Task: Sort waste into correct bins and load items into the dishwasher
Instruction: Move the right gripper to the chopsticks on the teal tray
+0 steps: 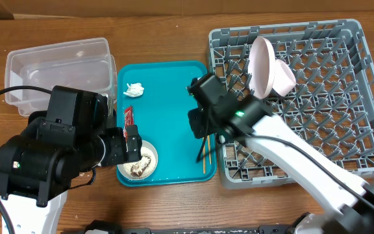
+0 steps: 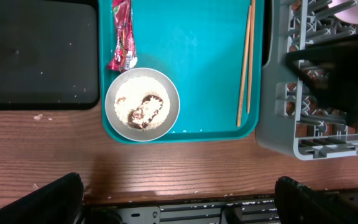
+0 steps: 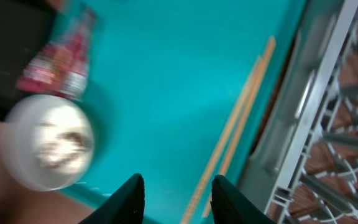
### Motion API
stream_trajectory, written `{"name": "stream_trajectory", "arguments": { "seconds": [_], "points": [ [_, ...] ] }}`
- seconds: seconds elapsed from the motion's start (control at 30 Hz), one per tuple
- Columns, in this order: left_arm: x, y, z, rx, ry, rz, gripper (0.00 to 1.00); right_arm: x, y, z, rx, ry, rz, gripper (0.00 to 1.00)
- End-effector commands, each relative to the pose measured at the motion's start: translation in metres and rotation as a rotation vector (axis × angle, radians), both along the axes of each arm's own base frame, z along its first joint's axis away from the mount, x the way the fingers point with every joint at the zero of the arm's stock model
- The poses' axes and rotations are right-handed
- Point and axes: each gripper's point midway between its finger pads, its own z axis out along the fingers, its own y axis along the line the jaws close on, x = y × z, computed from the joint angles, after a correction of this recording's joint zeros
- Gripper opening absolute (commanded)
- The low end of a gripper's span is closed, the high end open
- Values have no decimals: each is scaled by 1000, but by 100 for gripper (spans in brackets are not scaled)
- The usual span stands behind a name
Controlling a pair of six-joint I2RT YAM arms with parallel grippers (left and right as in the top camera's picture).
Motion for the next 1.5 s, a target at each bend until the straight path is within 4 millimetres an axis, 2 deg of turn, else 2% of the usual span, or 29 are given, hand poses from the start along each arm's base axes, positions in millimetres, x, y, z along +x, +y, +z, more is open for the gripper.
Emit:
{"name": "stream_trajectory", "arguments": {
  "seconds": [0.0,0.13,0.33,0.47,0.53,0.7,0.83,1.0,1.17,1.27,1.37,1.47],
  "points": [
    [2,1,3,15,-19,-13,100,6,-12,-54,-128,65,-43,33],
    [2,1,3,15,-19,-13,100,8,-10,-91,-183,121,-29,31],
    [2,1,3,15,-19,-13,100,3,-12,-126,-248,186,-13,29],
    [2,1,3,15,-19,-13,100,4,-12,-129,-249,187,-10,31],
    [2,1,3,15,-19,-13,100,4,-12,-129,-250,187,-5,35],
    [2,1,3,15,-19,-13,100,2,-3,-130,-216,199,36,35],
    [2,1,3,15,-19,-13,100,10,-9,-129,-246,162,19,36],
    [2,1,3,15,-19,-13,100,8,-8,-132,-242,175,26,36],
    [2,1,3,15,-19,-13,100,0,-13,-161,-288,244,35,35],
    [2,1,3,15,-19,-13,100,-3,-13,-171,-295,269,39,35],
    [2,1,3,15,-19,-13,100,-6,-12,-175,-292,284,42,33],
    [2,1,3,15,-19,-13,100,-7,-11,-175,-293,285,49,24]
  ]
}}
